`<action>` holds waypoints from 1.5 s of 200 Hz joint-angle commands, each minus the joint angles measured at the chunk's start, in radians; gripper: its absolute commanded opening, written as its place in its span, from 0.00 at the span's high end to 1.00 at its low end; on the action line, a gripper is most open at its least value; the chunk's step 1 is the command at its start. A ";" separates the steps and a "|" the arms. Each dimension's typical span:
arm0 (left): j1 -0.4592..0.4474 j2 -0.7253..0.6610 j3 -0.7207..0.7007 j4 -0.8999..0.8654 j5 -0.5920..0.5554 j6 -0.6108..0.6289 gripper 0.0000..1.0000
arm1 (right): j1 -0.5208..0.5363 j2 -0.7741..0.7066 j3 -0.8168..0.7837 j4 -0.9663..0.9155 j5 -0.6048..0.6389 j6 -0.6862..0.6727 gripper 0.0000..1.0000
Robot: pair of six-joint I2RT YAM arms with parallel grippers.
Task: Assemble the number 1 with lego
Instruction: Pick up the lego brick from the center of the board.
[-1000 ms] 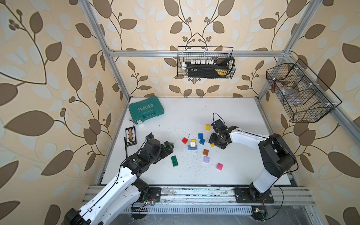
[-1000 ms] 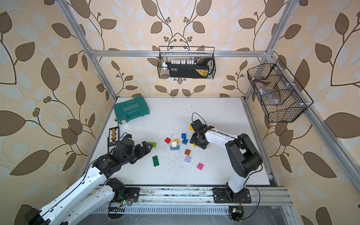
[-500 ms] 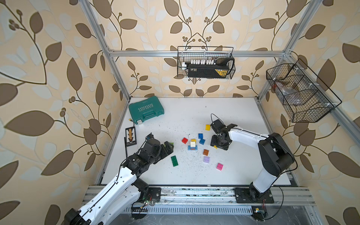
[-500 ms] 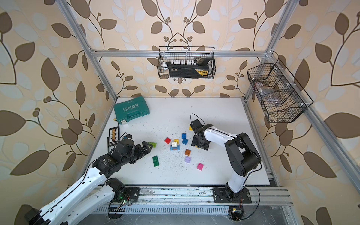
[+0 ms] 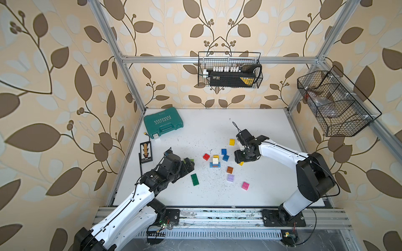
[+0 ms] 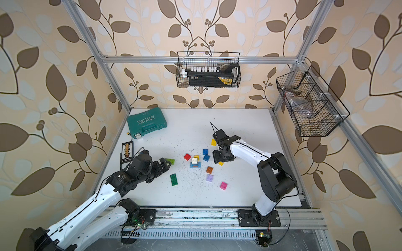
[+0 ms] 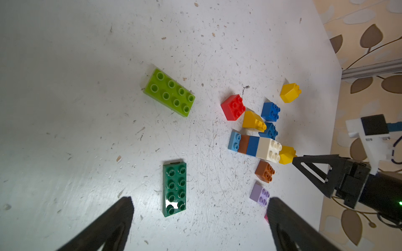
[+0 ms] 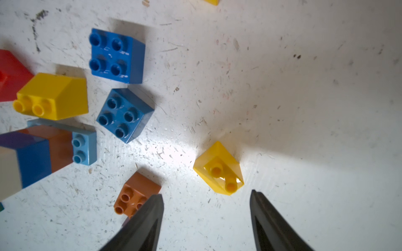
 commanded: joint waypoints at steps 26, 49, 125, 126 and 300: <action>0.011 -0.006 0.037 0.020 0.018 0.022 0.01 | 0.017 0.014 0.015 -0.021 0.099 -0.073 0.33; 0.011 0.004 0.038 0.025 0.022 0.020 0.01 | 0.049 0.028 0.009 -0.021 0.192 -0.077 0.32; 0.011 -0.028 0.029 0.023 0.018 0.022 0.01 | 0.059 0.118 0.019 0.005 0.225 -0.068 0.32; 0.011 -0.028 0.028 0.023 0.017 0.022 0.01 | 0.059 0.119 0.019 0.005 0.227 -0.067 0.32; 0.011 -0.040 0.023 0.019 0.012 0.017 0.01 | -0.028 0.112 0.068 -0.074 0.157 0.155 0.34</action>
